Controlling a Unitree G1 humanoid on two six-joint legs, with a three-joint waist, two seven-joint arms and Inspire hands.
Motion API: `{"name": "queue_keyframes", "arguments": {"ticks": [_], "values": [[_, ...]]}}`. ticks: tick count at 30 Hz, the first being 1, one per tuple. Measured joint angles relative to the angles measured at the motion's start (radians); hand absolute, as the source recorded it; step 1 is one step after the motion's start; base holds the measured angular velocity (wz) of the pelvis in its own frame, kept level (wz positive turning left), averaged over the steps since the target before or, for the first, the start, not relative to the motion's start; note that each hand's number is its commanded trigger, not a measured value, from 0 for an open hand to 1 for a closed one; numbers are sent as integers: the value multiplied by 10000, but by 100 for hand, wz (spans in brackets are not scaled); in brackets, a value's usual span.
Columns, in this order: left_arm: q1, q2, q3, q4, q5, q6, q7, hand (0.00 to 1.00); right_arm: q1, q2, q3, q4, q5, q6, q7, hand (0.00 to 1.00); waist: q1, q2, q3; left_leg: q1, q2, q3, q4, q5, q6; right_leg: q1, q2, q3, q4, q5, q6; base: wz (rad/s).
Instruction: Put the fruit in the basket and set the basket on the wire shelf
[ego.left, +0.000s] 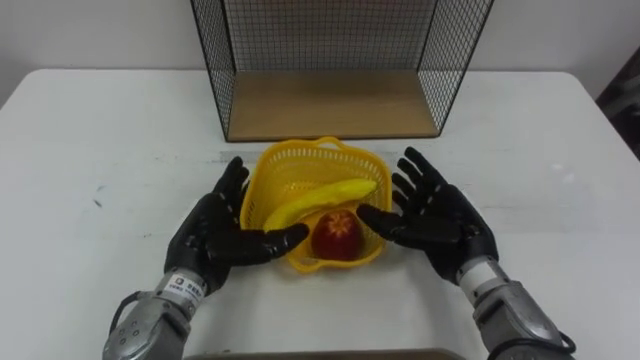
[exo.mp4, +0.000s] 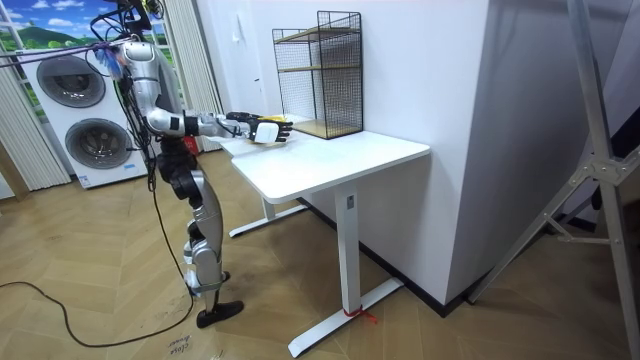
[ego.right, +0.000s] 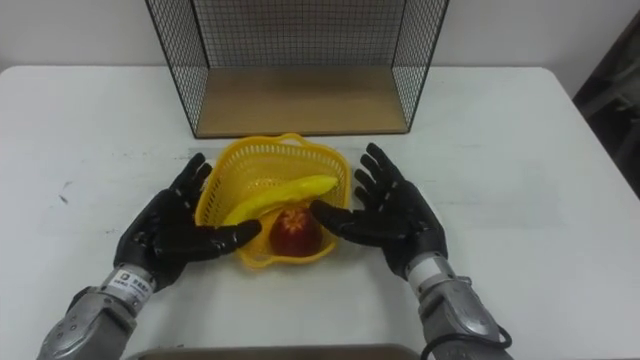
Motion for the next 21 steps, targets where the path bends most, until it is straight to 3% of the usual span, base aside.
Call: {"name": "queue_keyframes", "arguments": {"ticks": [21], "values": [[-8,8,-227,65,-2,35,-47,0,4,2,311,1,-79,-2,368,0,-22,85,-66,31,18,122,14,0,0,-8,20,95,14,2,-1,-1]]}}
